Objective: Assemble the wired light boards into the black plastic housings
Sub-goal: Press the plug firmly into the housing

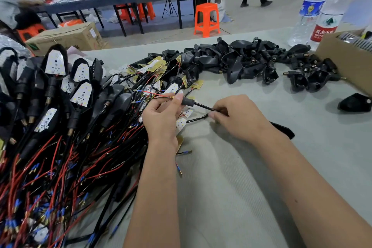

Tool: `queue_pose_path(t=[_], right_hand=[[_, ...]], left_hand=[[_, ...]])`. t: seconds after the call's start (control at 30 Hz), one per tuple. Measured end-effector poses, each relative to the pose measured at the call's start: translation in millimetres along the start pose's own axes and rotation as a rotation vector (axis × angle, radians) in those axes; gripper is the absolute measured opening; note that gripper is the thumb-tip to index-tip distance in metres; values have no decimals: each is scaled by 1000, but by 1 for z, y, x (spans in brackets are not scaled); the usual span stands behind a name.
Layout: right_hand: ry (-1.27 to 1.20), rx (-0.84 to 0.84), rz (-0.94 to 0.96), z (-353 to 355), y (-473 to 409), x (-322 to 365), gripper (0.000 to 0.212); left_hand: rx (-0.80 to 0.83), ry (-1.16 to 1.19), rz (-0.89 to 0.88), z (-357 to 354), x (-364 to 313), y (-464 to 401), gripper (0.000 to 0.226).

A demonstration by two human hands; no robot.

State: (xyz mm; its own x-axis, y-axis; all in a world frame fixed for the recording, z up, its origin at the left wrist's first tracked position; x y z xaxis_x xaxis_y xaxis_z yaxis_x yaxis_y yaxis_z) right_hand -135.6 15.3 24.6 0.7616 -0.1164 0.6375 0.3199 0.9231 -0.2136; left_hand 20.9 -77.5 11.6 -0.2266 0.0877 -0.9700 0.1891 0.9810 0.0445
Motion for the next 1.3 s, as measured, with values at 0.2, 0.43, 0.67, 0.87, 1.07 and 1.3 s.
queue_pose_path(t=[0.2,0.43,0.67,0.87,1.07,1.3], right_hand=[[-4,-38,30,-1,1,4,34],[-213,19,117,3,4,1,28],[-164,-11,135,-2,2,4,26],[-85,-49,124,8,-1,-4,15],[-149,-55,194,0,-2,-1,12],[-173,-93,187,2,-1,-3,7]], left_hand=[[101,-55,18,0,0,1,12],[123,-67,72,7,-1,-3,3],[203,-113,73,-4,1,1,13],[101,10,74,9,-2,-7,12],[200,-83,76,-3,4,0,21],[125,-21,74,2,3,-3,19]])
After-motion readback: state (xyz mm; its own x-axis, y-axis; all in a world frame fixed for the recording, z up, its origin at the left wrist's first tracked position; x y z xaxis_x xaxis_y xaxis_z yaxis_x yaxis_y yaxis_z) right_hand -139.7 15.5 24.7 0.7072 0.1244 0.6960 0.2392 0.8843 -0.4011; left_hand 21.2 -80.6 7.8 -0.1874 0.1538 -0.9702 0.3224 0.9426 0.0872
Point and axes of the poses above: each hand's wrist, its own y-axis away from the middle knuckle, its own z-axis out of the back of the hand, x = y × z, the point moved 3 cm from there along -y, towards the middle knuckle, and after that the axes turned 13 degrees about -y, right-handed, at the moved point
